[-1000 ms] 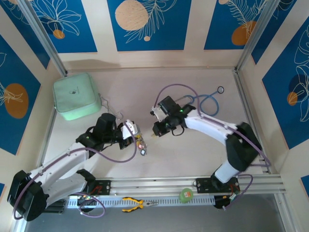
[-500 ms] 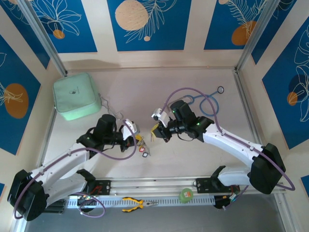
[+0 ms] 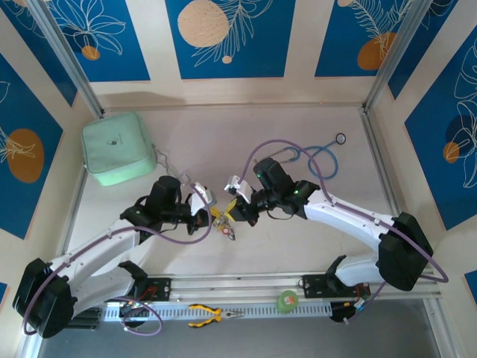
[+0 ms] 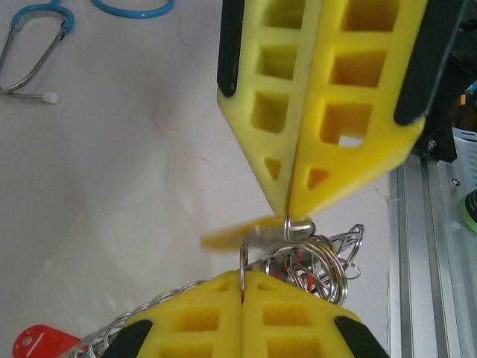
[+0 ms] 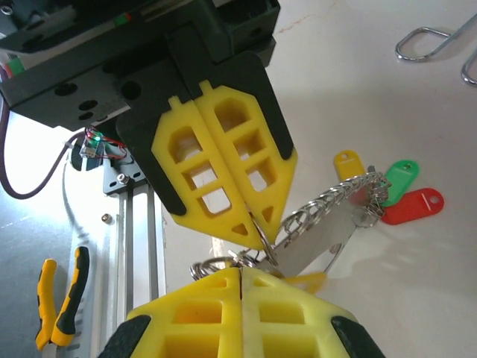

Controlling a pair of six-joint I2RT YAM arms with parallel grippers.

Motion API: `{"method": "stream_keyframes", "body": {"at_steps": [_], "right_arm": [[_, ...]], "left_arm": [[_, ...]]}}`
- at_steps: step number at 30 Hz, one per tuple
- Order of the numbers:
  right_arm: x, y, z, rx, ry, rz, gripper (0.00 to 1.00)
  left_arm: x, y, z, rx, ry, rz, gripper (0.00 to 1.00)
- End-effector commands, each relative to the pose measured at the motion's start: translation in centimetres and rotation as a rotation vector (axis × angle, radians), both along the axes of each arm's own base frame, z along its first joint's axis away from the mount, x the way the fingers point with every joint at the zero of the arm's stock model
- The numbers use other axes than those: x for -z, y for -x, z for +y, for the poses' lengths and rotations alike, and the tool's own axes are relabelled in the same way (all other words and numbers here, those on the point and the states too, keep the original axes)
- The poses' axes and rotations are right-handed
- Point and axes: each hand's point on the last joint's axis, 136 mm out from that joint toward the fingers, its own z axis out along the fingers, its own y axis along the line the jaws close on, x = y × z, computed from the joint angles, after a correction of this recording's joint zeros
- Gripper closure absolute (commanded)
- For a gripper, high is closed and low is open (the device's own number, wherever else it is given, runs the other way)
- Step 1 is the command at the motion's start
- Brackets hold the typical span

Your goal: Put the keys on the keyring

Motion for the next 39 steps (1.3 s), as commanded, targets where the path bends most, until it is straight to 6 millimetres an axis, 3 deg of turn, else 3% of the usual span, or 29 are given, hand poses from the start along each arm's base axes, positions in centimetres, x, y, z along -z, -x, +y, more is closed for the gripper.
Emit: {"method": "stream_keyframes", "body": {"at_steps": [1,14,28,39], "right_arm": [[-1.2,0.1,0.9,-0.025,-0.025,-0.013,1.0],[-0.6,-1.0,1.6,0.019,0.011,-0.041,1.0],[0.8,-3.4,0.6,0.17,0.117,-0.052,1.0],[1.5,-4.2,0.1,0.239,0.169,-0.038,1.0]], "left_arm": [[-0.4,0.5,-0.5,0.028,0.027,0.021,1.0],[-0.4,0.8,-0.4,0.04,0.023,0.024,1.0],[-0.6,0.7,-0.2,0.034,0.011,-0.001,1.0],[-0.9,0.3,0.0,0.014,0.01,-0.036,1.0]]}}
